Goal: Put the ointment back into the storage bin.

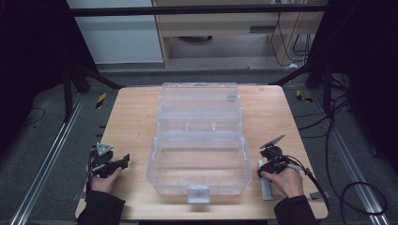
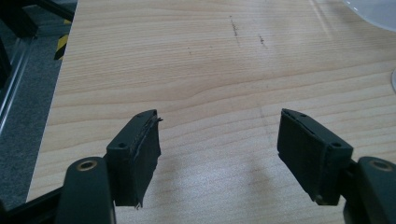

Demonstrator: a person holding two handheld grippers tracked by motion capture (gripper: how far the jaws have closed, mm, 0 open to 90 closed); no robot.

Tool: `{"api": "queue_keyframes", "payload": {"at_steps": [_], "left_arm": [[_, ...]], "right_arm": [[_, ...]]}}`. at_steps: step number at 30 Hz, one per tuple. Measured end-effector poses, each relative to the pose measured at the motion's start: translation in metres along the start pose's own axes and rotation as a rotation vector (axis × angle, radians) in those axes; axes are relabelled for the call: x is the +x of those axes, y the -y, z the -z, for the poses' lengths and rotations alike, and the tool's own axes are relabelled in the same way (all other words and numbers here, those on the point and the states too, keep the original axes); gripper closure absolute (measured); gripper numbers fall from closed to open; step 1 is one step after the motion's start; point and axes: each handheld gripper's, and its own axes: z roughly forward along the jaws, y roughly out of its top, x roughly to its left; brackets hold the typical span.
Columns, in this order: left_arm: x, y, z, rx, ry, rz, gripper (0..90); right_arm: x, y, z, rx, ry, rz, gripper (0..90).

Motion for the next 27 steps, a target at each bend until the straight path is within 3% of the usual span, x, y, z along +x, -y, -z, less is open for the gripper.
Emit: {"api": "queue_keyframes", "payload": {"at_steps": [9,20,27], "left_arm": [[0.0,0.0,0.0,0.001,0.002,0.004,29.6],[0.0,0.0,-0.001,0.007,0.003,-0.001,29.9],[0.0,0.0,-0.001,0.014,0.003,-0.004,29.9]], "right_arm": [[0.002,-0.002,-0.004,0.03,0.0,0.028,68.5],[0.0,-0.002,-0.001,0.066,0.016,0.067,69.4],[-0.007,-0.001,0.022,0.008,-0.016,0.091,69.4]]}}
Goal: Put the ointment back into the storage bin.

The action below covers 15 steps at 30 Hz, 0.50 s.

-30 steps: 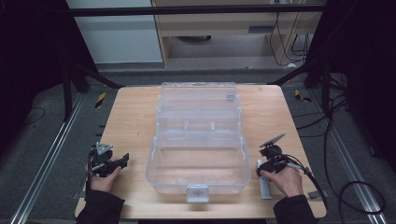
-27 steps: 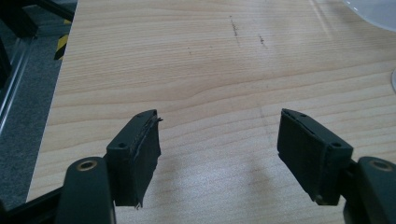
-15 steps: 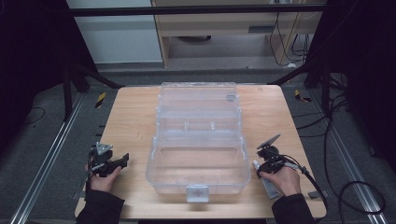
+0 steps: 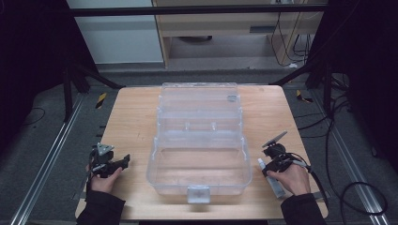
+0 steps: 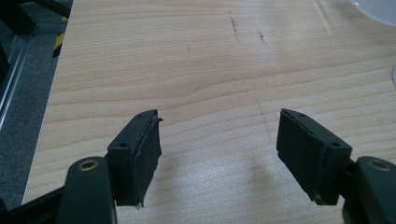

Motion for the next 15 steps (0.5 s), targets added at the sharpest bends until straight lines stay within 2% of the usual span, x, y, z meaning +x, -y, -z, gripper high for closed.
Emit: {"api": "queue_keyframes", "payload": {"at_steps": [3,4,10,15], "left_arm": [[0.0,0.0,0.0,0.002,0.0,-0.001,29.9],[0.0,0.0,-0.001,0.003,0.0,-0.003,29.9],[0.0,0.0,-0.001,0.005,0.001,-0.002,29.9],[0.0,0.0,-0.001,0.006,0.003,-0.003,30.1]], "right_arm": [[-0.002,0.0,0.009,-0.024,-0.014,0.005,69.4],[-0.004,0.0,0.019,-0.055,-0.018,0.01,69.4],[-0.007,-0.002,0.046,-0.147,-0.03,0.01,69.5],[-0.008,-0.005,0.063,-0.191,-0.034,0.025,69.5]]}}
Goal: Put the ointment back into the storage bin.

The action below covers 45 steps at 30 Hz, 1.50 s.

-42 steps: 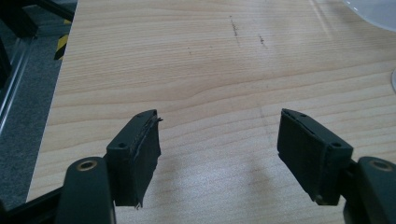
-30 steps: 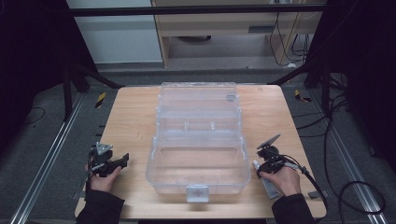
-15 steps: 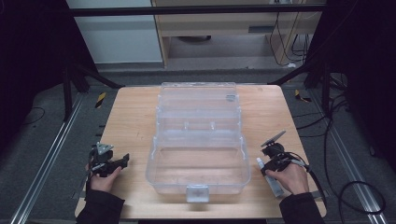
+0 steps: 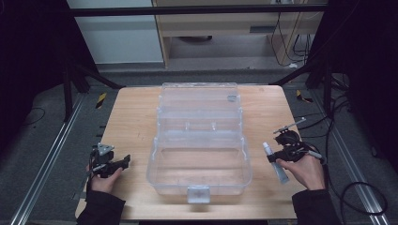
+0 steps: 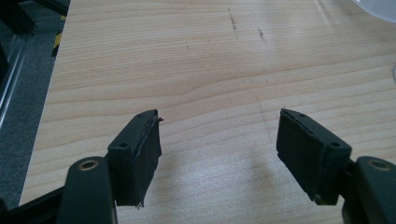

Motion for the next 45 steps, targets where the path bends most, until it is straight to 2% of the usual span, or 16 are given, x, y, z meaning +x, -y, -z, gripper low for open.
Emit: {"api": "queue_keyframes", "payload": {"at_steps": [9,16,23,27,30,31,32,34,35,41,45], "left_arm": [[-0.001,0.0,-0.001,0.002,0.0,0.001,30.1],[-0.001,0.0,-0.001,0.002,0.0,0.002,30.1],[-0.001,0.0,-0.001,0.002,0.003,0.001,30.1],[-0.001,0.0,-0.001,0.002,0.003,-0.002,30.1],[-0.001,0.0,-0.001,0.003,0.004,-0.002,30.2],[-0.001,0.0,-0.001,0.003,0.004,-0.002,30.2],[-0.001,0.0,-0.001,0.002,0.005,-0.002,30.2],[-0.001,0.0,-0.001,0.003,0.005,-0.002,30.2],[-0.001,0.0,-0.001,0.004,0.005,-0.002,30.2],[-0.001,0.0,-0.001,0.005,0.008,0.0,30.3],[-0.001,0.0,-0.002,0.004,0.009,-0.002,30.4]], "right_arm": [[0.006,-0.013,0.027,-0.104,-0.014,0.036,69.6],[0.015,-0.025,0.043,-0.171,-0.02,0.099,69.7],[0.03,-0.036,0.053,-0.181,-0.03,0.204,69.7],[0.04,-0.043,0.058,-0.176,-0.069,0.263,69.7],[0.049,-0.049,0.059,-0.168,-0.083,0.329,69.7],[0.049,-0.049,0.059,-0.168,-0.083,0.329,69.7],[0.056,-0.054,0.06,-0.165,-0.108,0.367,69.7],[0.058,-0.055,0.06,-0.164,-0.117,0.377,69.7],[0.065,-0.06,0.059,-0.16,-0.132,0.432,69.7],[0.084,-0.071,0.053,-0.148,-0.181,0.555,69.7],[0.093,-0.077,0.047,-0.134,-0.209,0.6,69.7]]}}
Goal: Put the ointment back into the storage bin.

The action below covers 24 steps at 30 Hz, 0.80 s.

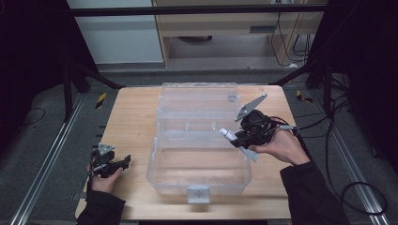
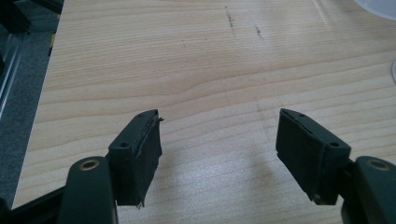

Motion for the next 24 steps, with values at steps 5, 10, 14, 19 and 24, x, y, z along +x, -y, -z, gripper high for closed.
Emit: {"api": "queue_keyframes", "payload": {"at_steps": [5,10,14,19,24], "left_arm": [[0.0,0.0,0.0,0.001,0.001,0.002,30.4],[0.0,0.0,0.0,0.001,0.001,0.001,30.4],[0.0,0.0,0.0,0.001,0.001,0.001,30.4],[0.0,0.0,0.0,0.002,0.001,0.004,30.5],[0.0,0.0,0.0,0.002,0.001,0.005,30.6]], "right_arm": [[0.004,-0.008,-0.011,0.005,-0.039,0.055,69.6],[0.01,-0.012,-0.028,0.055,-0.071,0.136,69.7],[0.014,-0.012,-0.039,0.091,-0.094,0.168,69.6],[0.02,-0.013,-0.051,0.135,-0.119,0.214,69.6],[0.025,-0.012,-0.064,0.171,-0.132,0.249,69.6]]}}
